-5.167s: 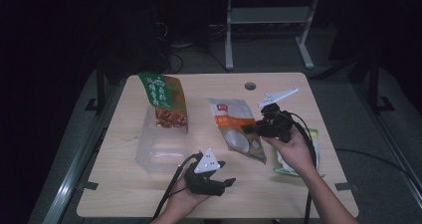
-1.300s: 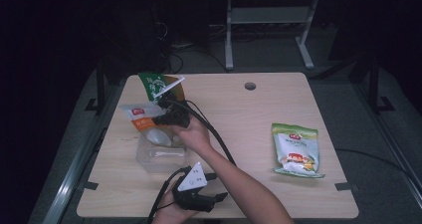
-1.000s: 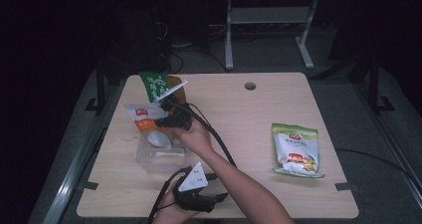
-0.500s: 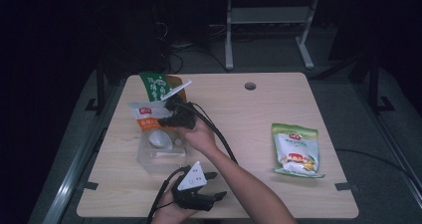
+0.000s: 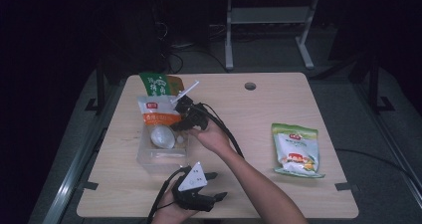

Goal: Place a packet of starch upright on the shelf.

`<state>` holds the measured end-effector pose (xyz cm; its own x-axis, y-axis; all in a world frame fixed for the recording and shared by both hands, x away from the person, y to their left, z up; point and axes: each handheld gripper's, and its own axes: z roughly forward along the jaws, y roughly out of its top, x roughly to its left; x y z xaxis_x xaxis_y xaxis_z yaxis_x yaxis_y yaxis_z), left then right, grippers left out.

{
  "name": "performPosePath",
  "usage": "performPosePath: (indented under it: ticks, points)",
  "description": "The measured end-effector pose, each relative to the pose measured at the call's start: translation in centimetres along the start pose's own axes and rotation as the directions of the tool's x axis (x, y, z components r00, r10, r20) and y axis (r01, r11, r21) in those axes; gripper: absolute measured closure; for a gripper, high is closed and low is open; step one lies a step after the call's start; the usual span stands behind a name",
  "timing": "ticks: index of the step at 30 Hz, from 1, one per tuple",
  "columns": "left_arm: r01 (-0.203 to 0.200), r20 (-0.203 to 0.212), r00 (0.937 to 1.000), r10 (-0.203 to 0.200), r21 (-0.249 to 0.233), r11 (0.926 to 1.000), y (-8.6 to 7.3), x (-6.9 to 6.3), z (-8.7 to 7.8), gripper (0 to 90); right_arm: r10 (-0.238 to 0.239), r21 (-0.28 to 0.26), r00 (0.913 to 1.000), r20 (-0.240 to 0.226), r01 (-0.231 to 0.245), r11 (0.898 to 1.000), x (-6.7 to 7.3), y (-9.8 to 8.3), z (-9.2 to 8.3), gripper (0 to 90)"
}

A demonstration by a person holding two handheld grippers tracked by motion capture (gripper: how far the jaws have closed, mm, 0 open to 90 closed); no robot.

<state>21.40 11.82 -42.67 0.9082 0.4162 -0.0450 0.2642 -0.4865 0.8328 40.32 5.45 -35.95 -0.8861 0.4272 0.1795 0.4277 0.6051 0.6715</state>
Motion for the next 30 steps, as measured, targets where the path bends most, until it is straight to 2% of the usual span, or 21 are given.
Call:
performPosePath:
  ticks: [3,10,11,13,15,20,25,30]
  points:
    - [0.0,0.003,1.0,0.0,0.004,1.0,0.0,-0.1,0.1,36.6,0.005,0.002,1.0,-0.005,-0.005,1.0,-0.2,-0.6,-0.1,88.1]
    - [-0.002,0.002,1.0,0.002,0.009,1.0,0.1,0.0,0.2,36.6,0.001,-0.013,0.9999,0.011,-0.001,1.0,-0.3,-1.0,-0.1,89.3]
    - [-0.001,0.003,1.0,0.001,0.008,1.0,0.1,0.1,0.2,36.6,0.019,-0.01,0.9998,0.001,-0.019,1.0,-0.3,-1.0,-0.2,87.4]
    - [-0.001,0.0,1.0,0.001,0.01,1.0,0.1,0.1,0.2,36.4,0.009,-0.008,0.9998,-0.018,-0.009,1.0,-0.6,-1.1,-0.2,76.0]
    - [0.001,-0.006,1.0,-0.001,0.011,0.9999,0.1,0.2,0.2,35.9,0.015,0.001,0.9997,-0.021,-0.015,1.0,-0.6,-1.2,-0.6,71.0]
    - [0.013,-0.012,0.9998,-0.012,0.016,0.9998,0.2,0.2,0.4,34.8,0.019,-0.019,0.9994,-0.029,-0.02,1.0,-0.8,-1.9,-2.7,58.8]
    - [0.017,-0.016,0.9997,-0.017,0.018,0.9997,0.5,0.2,0.6,34.0,0.01,-0.018,0.9998,-0.019,-0.011,1.0,-1.1,-2.9,-4.6,55.2]
    - [0.007,-0.015,0.9999,-0.006,0.025,0.9997,0.9,0.4,0.9,34.0,0.034,-0.022,0.9994,-0.007,-0.034,0.999,-1.5,-4.6,-6.8,52.2]
